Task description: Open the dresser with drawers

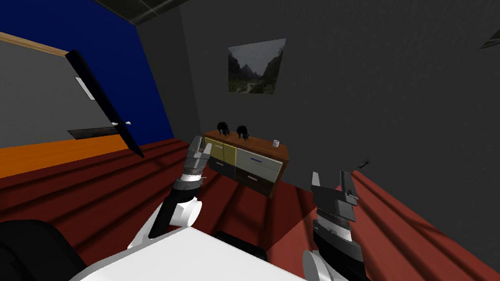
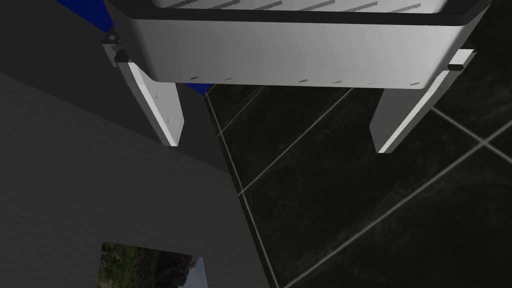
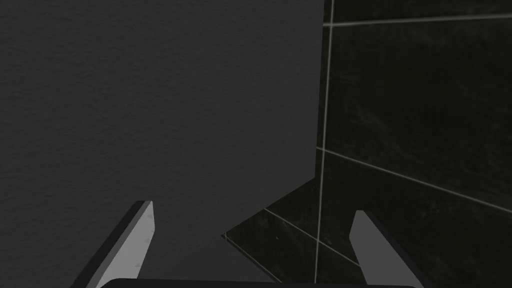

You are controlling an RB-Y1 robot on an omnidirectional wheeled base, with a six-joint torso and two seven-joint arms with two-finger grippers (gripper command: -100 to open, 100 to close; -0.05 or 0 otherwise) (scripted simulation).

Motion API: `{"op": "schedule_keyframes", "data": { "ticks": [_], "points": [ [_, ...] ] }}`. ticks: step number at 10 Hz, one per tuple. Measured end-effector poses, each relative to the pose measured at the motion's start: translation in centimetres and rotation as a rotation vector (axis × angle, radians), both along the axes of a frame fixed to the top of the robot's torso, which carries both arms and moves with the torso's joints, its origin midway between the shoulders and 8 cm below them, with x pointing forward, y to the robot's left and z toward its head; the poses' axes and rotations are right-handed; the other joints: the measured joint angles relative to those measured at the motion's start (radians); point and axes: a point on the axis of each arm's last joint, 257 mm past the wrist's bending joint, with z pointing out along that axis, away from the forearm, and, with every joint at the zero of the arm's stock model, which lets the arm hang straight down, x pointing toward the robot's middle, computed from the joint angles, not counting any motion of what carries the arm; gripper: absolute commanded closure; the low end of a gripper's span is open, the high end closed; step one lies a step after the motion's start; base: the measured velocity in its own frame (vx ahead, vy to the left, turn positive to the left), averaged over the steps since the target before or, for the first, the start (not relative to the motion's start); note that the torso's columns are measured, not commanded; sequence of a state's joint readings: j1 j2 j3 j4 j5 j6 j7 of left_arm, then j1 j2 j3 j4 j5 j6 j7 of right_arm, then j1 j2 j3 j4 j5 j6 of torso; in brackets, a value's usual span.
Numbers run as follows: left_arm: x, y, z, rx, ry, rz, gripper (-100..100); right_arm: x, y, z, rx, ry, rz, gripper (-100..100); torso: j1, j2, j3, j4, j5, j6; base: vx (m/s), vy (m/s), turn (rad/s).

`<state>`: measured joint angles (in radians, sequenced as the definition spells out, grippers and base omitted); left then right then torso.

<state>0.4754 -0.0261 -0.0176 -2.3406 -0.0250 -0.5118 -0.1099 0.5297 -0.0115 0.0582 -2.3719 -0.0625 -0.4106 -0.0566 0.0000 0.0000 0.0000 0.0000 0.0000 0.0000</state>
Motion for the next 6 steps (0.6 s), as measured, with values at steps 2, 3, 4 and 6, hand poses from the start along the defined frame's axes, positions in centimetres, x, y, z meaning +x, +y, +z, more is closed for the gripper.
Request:
{"op": "schedule_keyframes", "data": {
  "ticks": [2, 3, 4, 6],
  "points": [
    [0.0, 0.0, 0.0, 0.0, 0.0, 0.0, 0, 0.0, 0.0, 0.0, 0.0, 0.0, 0.0, 0, 0.0, 0.104, -0.209, 0.105, 0.0, 0.0, 0.0, 0.0, 0.0],
    [0.0, 0.0, 0.01, 0.0, 0.0, 0.0, 0, 0.0, 0.0, 0.01, 0.0, 0.0, 0.0, 0, 0.0, 0.175, -0.351, 0.176, 0.0, 0.0, 0.0, 0.0, 0.0],
    [0.0, 0.0, 0.01, 0.0, 0.0, 0.0, 0, 0.0, 0.0, 0.01, 0.0, 0.0, 0.0, 0, 0.0, 0.248, -0.497, 0.248, 0.0, 0.0, 0.0, 0.0, 0.0],
    [-0.01, 0.0, 0.01, 0.0, 0.0, 0.0, 0, -0.01, 0.0, 0.01, 0.0, 0.0, 0.0, 0, 0.0, 0.396, -0.792, 0.396, 0.0, 0.0, 0.0, 0.0, 0.0]
  ]
}}
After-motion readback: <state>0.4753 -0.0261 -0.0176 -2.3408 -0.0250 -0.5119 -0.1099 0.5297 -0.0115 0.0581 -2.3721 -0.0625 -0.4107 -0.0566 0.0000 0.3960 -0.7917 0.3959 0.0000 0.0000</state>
